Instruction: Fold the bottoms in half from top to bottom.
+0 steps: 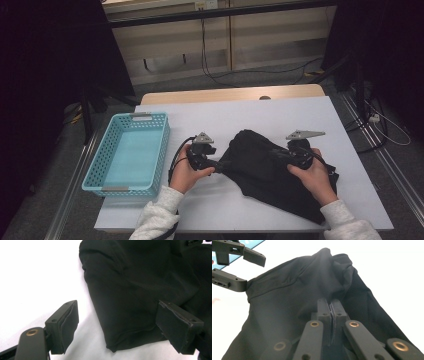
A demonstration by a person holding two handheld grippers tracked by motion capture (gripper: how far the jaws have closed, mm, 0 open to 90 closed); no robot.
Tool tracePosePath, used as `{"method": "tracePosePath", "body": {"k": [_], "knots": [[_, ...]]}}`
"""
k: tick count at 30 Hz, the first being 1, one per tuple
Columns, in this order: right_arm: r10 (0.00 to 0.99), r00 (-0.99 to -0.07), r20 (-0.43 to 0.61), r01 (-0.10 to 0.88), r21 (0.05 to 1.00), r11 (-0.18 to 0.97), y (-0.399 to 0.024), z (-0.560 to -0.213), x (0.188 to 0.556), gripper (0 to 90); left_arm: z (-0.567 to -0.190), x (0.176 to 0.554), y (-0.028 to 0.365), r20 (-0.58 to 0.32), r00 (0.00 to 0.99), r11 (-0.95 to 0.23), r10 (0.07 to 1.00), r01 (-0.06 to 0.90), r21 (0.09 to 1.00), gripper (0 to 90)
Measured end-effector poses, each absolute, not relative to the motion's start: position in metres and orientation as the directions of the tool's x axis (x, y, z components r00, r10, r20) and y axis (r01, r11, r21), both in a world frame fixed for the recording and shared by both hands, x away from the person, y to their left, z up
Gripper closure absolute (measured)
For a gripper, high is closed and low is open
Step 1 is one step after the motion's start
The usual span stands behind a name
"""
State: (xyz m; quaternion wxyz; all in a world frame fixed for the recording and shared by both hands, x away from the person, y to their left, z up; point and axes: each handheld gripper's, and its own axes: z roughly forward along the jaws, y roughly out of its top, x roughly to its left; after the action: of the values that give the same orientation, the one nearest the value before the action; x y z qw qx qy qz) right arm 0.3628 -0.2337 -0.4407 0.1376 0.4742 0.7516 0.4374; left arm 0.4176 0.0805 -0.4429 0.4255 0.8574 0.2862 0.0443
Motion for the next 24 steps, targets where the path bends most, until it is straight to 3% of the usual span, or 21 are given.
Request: {"method": "tracePosePath", "body": {"k": [24], "knots": [[0.837, -0.504, 0.211, 0.606, 0.777, 0.169, -0.251, -0.436, 0.344, 88.6, -0.445, 0.423, 0.088, -0.183, 0.790, -0.427, 0.585, 0.492, 0.759, 24.0]]}}
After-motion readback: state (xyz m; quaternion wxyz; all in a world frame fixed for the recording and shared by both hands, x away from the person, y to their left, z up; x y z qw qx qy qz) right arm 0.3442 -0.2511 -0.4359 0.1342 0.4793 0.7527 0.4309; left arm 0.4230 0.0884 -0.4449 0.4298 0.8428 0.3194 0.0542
